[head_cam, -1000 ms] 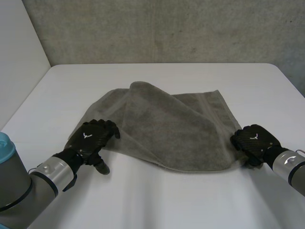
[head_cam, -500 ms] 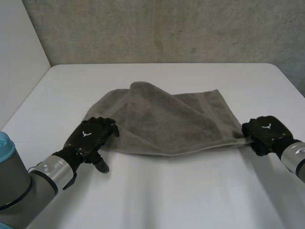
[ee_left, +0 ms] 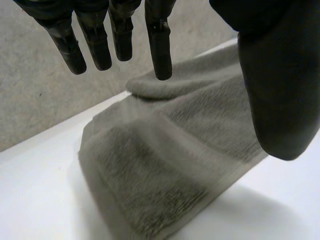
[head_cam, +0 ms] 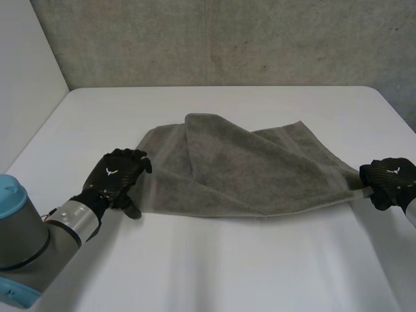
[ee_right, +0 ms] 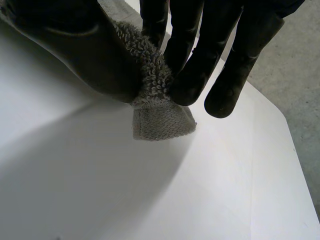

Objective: Fold the towel.

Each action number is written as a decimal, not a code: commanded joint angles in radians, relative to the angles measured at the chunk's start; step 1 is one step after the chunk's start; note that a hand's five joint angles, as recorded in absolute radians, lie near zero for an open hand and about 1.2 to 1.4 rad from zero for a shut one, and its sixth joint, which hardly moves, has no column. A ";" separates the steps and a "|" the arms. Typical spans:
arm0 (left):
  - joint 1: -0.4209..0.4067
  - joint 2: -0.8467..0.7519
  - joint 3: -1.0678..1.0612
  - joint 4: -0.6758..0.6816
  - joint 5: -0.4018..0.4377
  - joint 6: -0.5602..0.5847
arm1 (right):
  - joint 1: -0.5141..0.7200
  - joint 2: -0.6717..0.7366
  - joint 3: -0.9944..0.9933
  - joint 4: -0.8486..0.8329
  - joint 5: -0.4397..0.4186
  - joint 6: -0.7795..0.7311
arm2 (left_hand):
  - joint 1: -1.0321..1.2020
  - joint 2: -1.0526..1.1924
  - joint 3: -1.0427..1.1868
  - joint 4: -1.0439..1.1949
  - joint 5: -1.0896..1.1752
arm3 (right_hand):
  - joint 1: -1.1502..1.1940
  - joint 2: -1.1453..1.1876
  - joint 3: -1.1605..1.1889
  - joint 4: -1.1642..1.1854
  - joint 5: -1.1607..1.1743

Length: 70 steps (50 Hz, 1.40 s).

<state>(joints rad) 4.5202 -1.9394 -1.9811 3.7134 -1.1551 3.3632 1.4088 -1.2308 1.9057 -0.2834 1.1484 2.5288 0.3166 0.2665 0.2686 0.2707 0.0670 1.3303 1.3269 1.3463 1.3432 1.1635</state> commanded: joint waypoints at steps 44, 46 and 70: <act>0.017 -0.214 0.205 -0.063 -0.155 0.124 | 0.015 0.001 0.047 -0.002 -0.010 -0.051 | -0.036 0.015 0.012 0.010 0.039 | 0.066 0.069 0.050 0.053 0.058; 0.017 -0.214 0.205 -0.063 -0.153 0.125 | 0.015 0.001 0.047 -0.002 -0.009 -0.053 | -0.027 0.023 0.021 0.019 0.048 | 0.066 0.069 0.050 0.053 0.058; 0.008 -0.200 0.200 -0.072 -0.152 0.113 | 0.015 0.004 0.046 -0.002 -0.010 -0.053 | 0.009 0.059 0.056 0.054 0.084 | 0.066 0.069 0.050 0.053 0.058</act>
<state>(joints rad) 4.5282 -2.1383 -1.7811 3.6417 -1.3069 3.4755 1.4235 -1.2278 1.9512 -0.2853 1.1384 2.4759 0.3166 0.2991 0.2948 0.2867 0.1433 1.3311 1.3269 1.3517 1.3468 1.1636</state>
